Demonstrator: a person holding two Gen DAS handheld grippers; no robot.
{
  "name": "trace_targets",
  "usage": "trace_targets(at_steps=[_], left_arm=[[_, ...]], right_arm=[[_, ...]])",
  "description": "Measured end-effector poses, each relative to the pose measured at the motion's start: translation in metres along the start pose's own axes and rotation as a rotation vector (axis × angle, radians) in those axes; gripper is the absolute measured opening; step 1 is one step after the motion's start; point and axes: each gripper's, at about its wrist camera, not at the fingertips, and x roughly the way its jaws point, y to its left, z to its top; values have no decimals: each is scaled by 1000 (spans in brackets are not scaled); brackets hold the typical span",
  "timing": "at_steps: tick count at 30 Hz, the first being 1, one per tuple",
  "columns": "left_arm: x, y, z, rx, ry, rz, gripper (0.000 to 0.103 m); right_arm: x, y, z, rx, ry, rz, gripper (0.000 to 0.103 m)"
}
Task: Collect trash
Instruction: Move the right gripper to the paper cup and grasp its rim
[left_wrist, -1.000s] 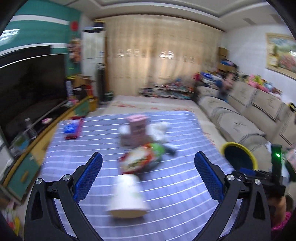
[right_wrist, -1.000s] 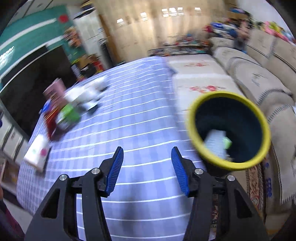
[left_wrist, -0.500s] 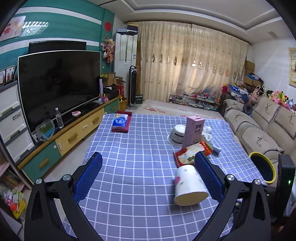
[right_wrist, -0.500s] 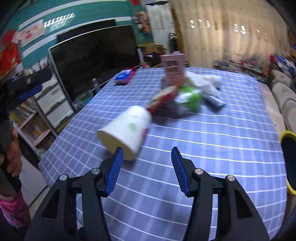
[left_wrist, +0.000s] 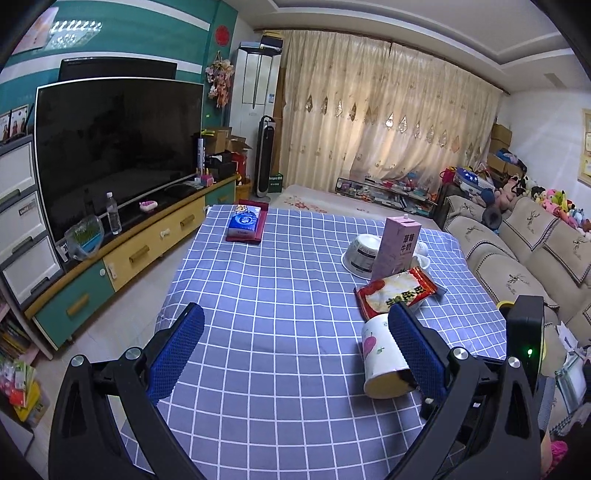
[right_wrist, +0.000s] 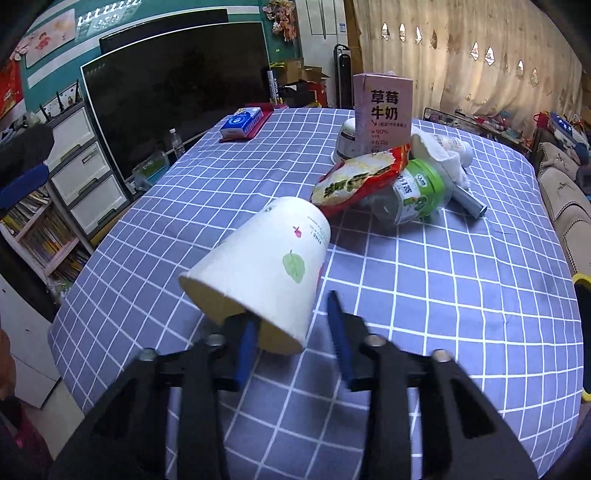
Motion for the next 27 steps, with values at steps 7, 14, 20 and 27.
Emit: trace_targets(at_steps=[7,14,20,27], left_arm=[[8,-4,-3,5,21,-12,98],[10,-18,-4,28,25,-21,98],[15,-30,-6,30,37,-38,98],[29,-52,-11,55,66,-57,98]], right_arm=[[-16,-8,2,13,-26,25,3],[-50,-51,1,101,-81,12,3],[-90,-128,-9,250,-155,-109,3],[-134,-253,-36,484,-212,-378,3]])
